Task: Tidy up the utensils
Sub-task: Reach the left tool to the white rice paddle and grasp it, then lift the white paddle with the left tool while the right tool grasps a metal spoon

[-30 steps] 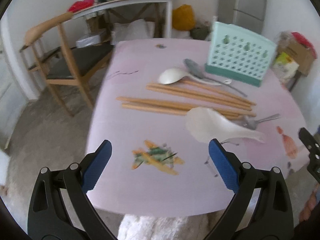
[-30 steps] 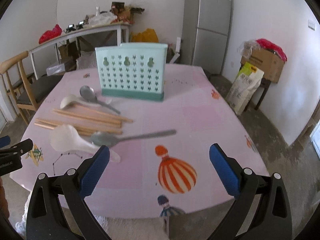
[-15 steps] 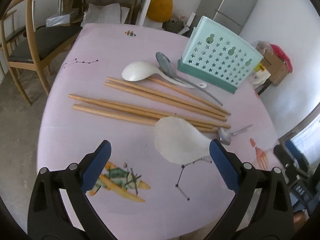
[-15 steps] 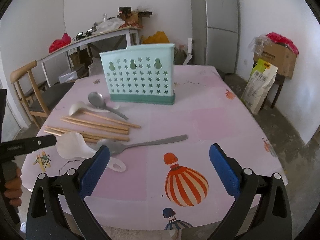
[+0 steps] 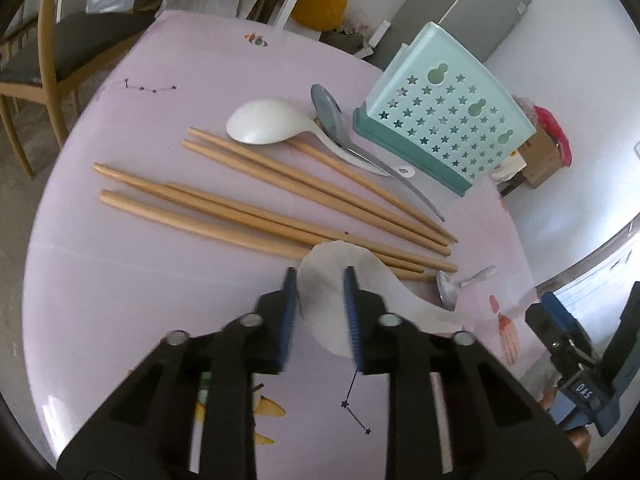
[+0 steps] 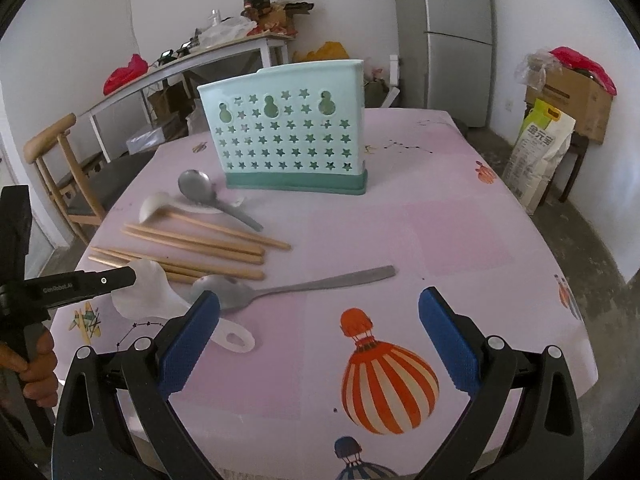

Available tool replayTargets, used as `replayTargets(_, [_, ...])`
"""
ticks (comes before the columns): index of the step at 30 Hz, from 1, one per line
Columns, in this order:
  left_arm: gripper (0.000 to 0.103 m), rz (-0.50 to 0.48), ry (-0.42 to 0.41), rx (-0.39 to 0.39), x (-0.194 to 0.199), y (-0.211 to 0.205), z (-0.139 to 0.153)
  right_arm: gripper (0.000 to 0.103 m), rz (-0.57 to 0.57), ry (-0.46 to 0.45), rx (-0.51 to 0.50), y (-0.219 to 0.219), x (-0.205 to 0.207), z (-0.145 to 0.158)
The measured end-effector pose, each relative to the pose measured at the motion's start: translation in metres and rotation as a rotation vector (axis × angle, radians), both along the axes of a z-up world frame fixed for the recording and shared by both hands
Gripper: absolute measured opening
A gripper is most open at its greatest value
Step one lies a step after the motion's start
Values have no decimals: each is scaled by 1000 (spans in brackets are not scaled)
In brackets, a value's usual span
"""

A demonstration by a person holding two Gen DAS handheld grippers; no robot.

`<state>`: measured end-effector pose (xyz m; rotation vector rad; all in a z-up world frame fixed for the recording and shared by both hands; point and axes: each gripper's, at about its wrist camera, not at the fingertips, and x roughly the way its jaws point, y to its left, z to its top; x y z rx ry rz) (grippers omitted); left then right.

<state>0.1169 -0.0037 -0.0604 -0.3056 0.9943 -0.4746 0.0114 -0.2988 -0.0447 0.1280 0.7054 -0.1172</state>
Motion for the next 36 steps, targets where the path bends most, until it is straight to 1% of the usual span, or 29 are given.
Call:
replayTargets(2, [10, 0, 5, -20, 1, 2, -2, 97, 16, 5, -14, 4, 4, 1])
replayTargets(5, [8, -4, 8, -55, -1, 7, -3, 97, 43, 7, -48, 10, 10, 4])
replayTargets(9, [7, -3, 12, -62, -5, 20, -1, 97, 82, -6, -103, 12, 13, 12])
replayTargets(11, [7, 10, 13, -56, -8, 32, 1, 96, 124, -5, -120, 12, 15, 15])
replayTargets(15, [7, 49, 44, -66, -12, 62, -4, 86, 285, 54, -134, 22, 24, 10])
replayTargets(16, [7, 59, 55, -80, -12, 69, -5, 82, 336, 77, -154, 27, 27, 6])
replayTargets(17, [6, 71, 62, -95, -11, 76, -6, 80, 360, 89, -181, 33, 30, 2])
replayTargets(19, [6, 92, 64, -104, -11, 85, -7, 72, 414, 120, -248, 47, 36, -6])
replayTargets(22, [6, 109, 55, -103, -11, 91, -7, 66, 475, 142, -283, 65, 37, -13])
replayTargets(23, [6, 112, 53, -103, -11, 93, -6, 65, 486, 144, -303, 70, 36, -15])
replayTargets(26, [6, 114, 46, -100, -10, 98, -7, 57, 515, 141, -417, 91, 34, -26])
replayTargets(28, [6, 115, 41, -94, -10, 99, -6, 50, 528, 126, -482, 104, 31, -31])
replayTargets(29, [6, 116, 38, -91, -10, 100, -6, 50, 531, 120, -503, 106, 30, -33])
replayTargets(34, [6, 128, 35, -100, -9, 106, -6, 35, 534, 103, -604, 124, 31, -39])
replayTargets(36, [6, 133, 35, -106, -9, 107, -7, 31, 527, 103, -627, 126, 33, -41])
